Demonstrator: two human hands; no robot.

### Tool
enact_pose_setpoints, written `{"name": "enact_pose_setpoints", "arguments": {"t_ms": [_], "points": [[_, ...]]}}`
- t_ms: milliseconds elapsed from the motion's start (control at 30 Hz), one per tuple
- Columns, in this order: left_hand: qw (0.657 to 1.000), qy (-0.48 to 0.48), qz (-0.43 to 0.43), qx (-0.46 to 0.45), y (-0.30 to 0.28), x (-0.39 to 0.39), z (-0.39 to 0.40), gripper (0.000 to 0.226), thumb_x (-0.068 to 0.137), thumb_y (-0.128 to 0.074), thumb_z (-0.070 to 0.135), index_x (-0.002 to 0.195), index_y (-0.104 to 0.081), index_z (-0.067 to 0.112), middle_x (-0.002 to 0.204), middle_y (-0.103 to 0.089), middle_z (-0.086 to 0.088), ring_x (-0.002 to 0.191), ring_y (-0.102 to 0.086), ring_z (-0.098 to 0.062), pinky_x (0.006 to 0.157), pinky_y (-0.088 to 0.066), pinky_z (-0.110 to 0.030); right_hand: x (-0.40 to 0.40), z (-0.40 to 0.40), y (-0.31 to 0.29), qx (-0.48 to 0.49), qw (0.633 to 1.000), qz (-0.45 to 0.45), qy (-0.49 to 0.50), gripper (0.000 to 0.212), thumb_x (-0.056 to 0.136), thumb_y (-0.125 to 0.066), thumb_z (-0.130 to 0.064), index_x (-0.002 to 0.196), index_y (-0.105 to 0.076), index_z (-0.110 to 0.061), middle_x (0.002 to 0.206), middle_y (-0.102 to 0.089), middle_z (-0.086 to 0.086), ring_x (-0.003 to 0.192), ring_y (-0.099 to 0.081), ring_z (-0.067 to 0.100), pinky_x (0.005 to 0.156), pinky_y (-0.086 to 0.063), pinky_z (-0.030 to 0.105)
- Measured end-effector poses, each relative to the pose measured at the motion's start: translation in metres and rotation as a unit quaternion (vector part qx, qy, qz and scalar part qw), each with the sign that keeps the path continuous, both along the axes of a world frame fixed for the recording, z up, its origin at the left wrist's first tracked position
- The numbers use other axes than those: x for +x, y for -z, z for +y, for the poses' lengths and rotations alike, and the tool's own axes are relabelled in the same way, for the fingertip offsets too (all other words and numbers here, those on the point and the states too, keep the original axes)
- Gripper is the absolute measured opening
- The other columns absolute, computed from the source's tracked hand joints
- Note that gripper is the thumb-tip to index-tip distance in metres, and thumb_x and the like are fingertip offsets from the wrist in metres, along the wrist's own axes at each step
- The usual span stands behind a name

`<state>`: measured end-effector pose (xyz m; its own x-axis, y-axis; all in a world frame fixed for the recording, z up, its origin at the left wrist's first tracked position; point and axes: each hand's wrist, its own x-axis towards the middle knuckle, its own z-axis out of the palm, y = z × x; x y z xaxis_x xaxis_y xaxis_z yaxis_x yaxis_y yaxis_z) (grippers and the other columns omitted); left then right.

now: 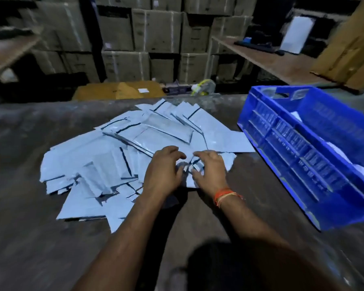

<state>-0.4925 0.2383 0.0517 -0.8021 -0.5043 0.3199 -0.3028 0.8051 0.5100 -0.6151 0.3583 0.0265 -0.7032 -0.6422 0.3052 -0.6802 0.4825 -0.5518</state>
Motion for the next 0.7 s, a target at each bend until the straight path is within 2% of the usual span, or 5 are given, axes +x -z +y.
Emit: {"name": "enact_pose_setpoints", "arguments": {"t_ms": [167,300,433,600,700], "points": [[0.993,-0.112,-0.024,0.008,0.001,-0.001,0.029,0.032,0.091,-0.065,0.030,0.122,-0.068,0.030,0.144,-0.053,0.001,0.129,-0.049,-0.023,0.100,-0.041,-0.030,-0.016,-0.026,0.016,0.057,0.988,0.023,-0.143,0.047,0.069,-0.055,-0.033,0.114,-0.068,-0.031,0.127,-0.056,0.002,0.113,-0.052,0.028,0.091,-0.048,0.039],[0.985,-0.171,-0.021,0.017,-0.001,0.014,0.051,0.034,0.083,-0.069,0.024,0.117,-0.071,0.026,0.141,-0.055,-0.002,0.125,-0.053,-0.025,0.100,-0.044,-0.032,-0.021,-0.020,0.019,-0.001,0.980,0.039,-0.193,0.021,0.075,-0.050,-0.029,0.081,-0.070,-0.023,0.099,-0.066,-0.003,0.094,-0.061,0.029,0.082,-0.050,0.038],[0.972,-0.236,0.009,-0.007,-0.003,0.024,0.071,0.043,0.077,-0.072,0.016,0.119,-0.069,0.026,0.137,-0.056,-0.002,0.126,-0.052,-0.028,0.103,-0.043,-0.035,-0.016,0.010,0.000,-0.102,0.957,0.033,-0.270,0.003,0.075,-0.056,-0.020,0.078,-0.058,-0.019,0.081,-0.056,-0.009,0.087,-0.057,0.021,0.078,-0.047,0.037],[0.958,-0.280,0.019,-0.063,-0.014,0.025,0.093,0.063,0.082,-0.076,0.017,0.140,-0.054,0.030,0.151,-0.040,-0.009,0.140,-0.030,-0.030,0.110,-0.040,-0.044,-0.011,0.060,-0.032,-0.273,0.935,-0.088,-0.210,0.006,0.088,-0.053,-0.013,0.087,-0.055,-0.019,0.072,-0.060,-0.017,0.068,-0.056,-0.001,0.060,-0.042,0.021],[0.955,-0.293,0.038,-0.023,-0.021,0.028,0.096,0.079,0.079,-0.081,0.025,0.149,-0.043,0.032,0.160,-0.025,-0.009,0.147,-0.018,-0.030,0.113,-0.034,-0.046,-0.021,0.085,-0.052,-0.335,0.921,-0.132,-0.149,0.004,0.092,-0.049,-0.017,0.088,-0.049,-0.016,0.061,-0.049,-0.013,0.054,-0.043,0.002,0.055,-0.035,0.030]]}}
